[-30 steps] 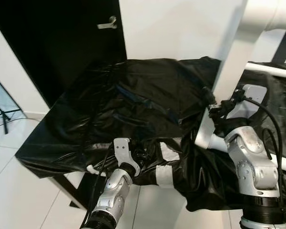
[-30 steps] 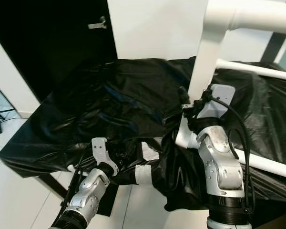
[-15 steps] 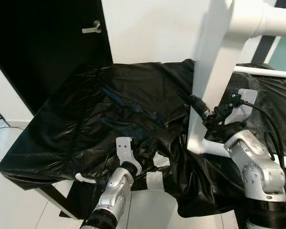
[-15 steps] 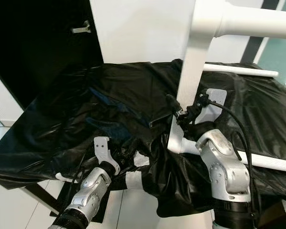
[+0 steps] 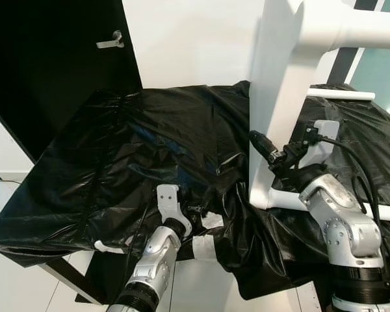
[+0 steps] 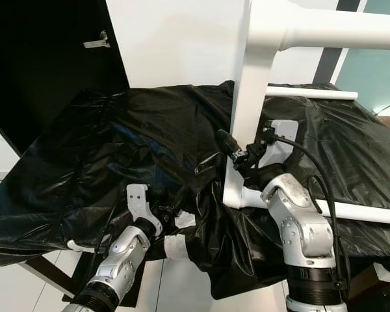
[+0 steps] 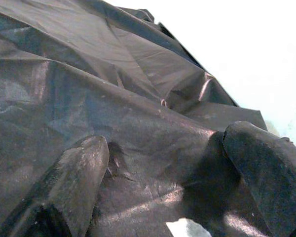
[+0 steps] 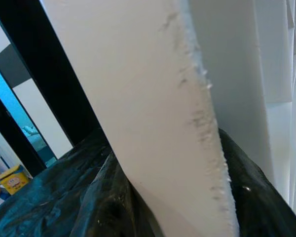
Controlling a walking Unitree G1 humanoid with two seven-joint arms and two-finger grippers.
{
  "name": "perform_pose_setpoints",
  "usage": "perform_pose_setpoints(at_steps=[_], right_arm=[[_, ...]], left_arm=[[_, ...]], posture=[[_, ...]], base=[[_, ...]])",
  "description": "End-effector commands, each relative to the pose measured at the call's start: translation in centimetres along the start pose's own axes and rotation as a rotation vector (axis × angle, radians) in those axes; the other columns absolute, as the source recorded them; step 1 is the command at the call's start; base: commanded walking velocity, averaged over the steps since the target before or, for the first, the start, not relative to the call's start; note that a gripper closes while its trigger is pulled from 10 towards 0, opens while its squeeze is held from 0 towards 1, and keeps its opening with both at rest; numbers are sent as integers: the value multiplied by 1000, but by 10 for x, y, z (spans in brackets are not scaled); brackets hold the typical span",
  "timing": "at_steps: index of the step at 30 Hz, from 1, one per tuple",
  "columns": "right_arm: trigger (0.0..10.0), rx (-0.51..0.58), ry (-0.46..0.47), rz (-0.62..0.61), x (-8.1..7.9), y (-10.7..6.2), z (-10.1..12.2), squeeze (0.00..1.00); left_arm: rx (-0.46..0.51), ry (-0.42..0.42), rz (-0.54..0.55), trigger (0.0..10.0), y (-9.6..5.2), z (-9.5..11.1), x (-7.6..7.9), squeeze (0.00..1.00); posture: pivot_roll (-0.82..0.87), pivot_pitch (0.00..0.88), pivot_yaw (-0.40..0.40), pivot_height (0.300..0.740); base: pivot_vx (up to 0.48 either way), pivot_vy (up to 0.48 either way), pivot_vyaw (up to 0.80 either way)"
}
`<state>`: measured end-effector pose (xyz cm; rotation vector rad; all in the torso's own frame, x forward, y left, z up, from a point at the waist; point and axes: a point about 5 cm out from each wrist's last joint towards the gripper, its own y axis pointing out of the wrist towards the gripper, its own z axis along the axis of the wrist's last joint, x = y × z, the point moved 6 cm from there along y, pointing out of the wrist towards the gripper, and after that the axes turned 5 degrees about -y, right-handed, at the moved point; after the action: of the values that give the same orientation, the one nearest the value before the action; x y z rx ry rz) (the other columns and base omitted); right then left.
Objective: Building children table
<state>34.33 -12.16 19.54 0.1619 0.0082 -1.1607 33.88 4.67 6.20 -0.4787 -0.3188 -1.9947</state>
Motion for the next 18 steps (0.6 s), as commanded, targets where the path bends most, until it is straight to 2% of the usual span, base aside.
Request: perform_pose_setpoints(at_steps=[1, 4, 6, 9, 10, 11, 12, 15, 18], right_arm=[[10000, -268, 122, -65, 11, -10, -73, 0], [10000, -267, 121, -53, 6, -8, -72, 0], [10000, -270, 121, -36, 1, -7, -73, 0], [10000, -274, 120, -38, 1, -7, -74, 0], [10000, -287, 113, -47, 2, -7, -78, 0], [10000, -287, 113, -47, 2, -7, -78, 0], [10000, -294, 109, -49, 3, -8, -79, 0], [10000, -301, 81, -70, 7, -7, -81, 0], [10000, -301, 77, -74, 8, -7, -81, 0]], left_arm=[[-19, 42, -201, 10000, -2, -2, 18, 0], [15, 52, -164, 10000, 2, 6, 13, 0], [52, 48, -166, 10000, 4, 16, 15, 0], [76, 50, -177, 10000, 6, 22, 18, 0], [146, 42, -207, 10000, 9, 42, 28, 0], [146, 42, -207, 10000, 9, 42, 28, 0], [176, 34, -220, 10000, 10, 50, 32, 0], [294, 15, -306, 10000, 17, 91, 56, 0], [298, 19, -315, 10000, 19, 94, 58, 0]], posture=[[35, 0, 101, 740], [37, 0, 97, 740], [40, 0, 95, 740], [42, 0, 92, 740], [42, 0, 90, 740], [42, 0, 90, 740], [42, 0, 90, 740], [47, 0, 88, 740], [47, 0, 88, 740]], base=[[0, 0, 0], [0, 0, 0], [0, 0, 0], [0, 0, 0], [0, 0, 0], [0, 0, 0], [0, 0, 0], [0, 0, 0], [0, 0, 0]])
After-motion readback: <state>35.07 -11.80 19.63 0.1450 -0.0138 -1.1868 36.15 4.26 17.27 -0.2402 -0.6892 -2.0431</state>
